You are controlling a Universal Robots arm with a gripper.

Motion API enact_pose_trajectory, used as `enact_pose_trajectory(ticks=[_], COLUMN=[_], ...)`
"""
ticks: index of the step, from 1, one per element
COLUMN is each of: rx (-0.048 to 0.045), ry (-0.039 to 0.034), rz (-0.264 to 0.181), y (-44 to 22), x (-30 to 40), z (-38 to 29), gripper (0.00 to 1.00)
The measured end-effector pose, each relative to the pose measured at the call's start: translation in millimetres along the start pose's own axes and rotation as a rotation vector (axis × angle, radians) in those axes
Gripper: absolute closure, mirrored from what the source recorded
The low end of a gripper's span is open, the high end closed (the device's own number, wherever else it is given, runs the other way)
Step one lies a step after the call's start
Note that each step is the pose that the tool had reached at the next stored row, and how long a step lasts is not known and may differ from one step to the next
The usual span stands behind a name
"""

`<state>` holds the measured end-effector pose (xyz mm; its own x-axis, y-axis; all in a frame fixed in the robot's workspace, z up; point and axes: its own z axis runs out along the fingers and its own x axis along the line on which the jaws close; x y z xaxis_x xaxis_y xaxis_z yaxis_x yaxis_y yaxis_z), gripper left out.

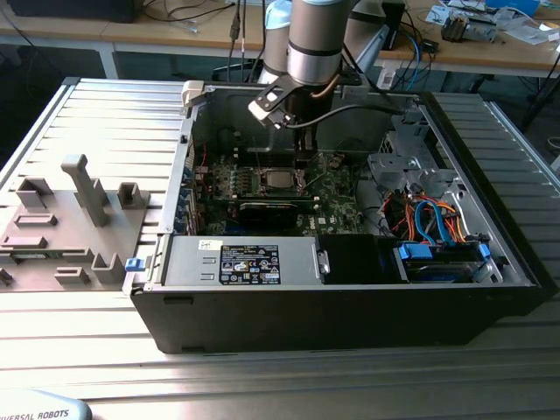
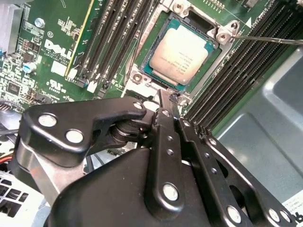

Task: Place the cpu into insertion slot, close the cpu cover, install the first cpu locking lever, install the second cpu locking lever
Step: 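Close the cpu cover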

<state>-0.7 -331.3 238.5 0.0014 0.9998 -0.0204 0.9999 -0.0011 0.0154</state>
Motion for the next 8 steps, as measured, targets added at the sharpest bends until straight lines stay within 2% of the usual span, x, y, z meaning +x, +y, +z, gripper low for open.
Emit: enact_pose_trajectory(ticks=[8], rx=[0.0025], ry=[-0.0002], rz=[0.000], y=[4.9], x=[0.0], z=[-0.1], gripper=[0.89])
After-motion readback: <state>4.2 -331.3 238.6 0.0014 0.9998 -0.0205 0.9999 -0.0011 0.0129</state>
